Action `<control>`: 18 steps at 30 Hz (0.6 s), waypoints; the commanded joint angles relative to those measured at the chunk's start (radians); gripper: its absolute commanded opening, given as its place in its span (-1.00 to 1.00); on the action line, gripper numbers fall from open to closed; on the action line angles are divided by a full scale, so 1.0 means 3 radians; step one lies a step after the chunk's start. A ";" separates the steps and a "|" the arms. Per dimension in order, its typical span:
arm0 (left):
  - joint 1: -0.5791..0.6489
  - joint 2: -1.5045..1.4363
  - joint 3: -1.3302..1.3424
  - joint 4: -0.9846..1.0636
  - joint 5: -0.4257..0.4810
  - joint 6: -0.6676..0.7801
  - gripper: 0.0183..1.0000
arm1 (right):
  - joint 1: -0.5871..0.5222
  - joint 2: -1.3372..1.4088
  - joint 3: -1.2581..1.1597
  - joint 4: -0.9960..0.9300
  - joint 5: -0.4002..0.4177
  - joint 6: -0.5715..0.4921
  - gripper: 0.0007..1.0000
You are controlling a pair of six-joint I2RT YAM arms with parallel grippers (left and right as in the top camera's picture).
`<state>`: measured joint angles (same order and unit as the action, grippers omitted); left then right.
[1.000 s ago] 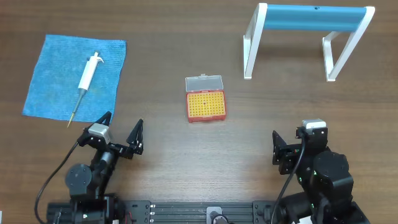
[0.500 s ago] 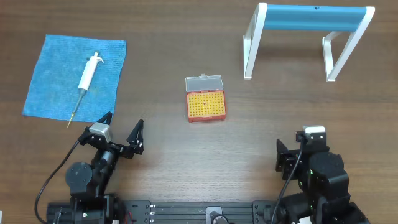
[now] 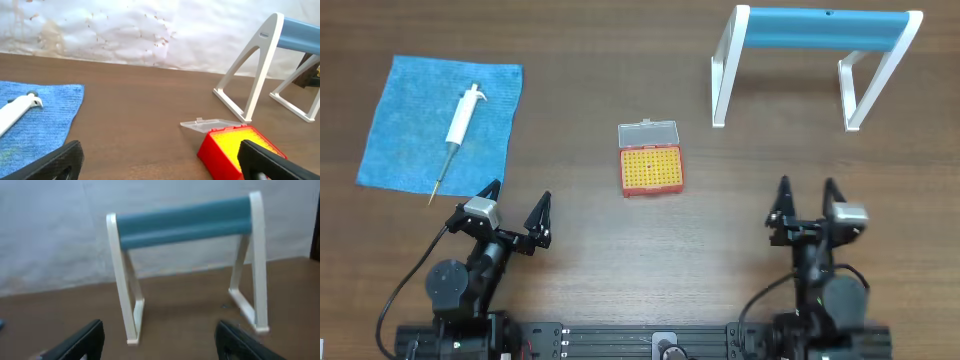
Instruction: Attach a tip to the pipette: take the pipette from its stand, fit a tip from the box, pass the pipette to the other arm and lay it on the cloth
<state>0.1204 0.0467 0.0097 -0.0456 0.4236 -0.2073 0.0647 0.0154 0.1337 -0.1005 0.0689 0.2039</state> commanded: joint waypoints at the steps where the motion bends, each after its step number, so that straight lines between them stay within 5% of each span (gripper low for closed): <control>1: -0.0010 -0.0003 -0.0014 -0.0010 0.0010 -0.0005 0.99 | -0.0014 -0.0048 -0.0413 0.0025 -0.0298 0.0013 0.43; 18: -0.0010 -0.0003 -0.0014 -0.0010 0.0010 -0.0005 0.99 | -0.0011 -0.0048 -0.0432 0.0100 -0.0320 0.0001 0.43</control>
<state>0.1207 0.0467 0.0097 -0.0452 0.4236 -0.2073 0.0647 0.0120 0.0139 -0.0746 -0.0181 0.2035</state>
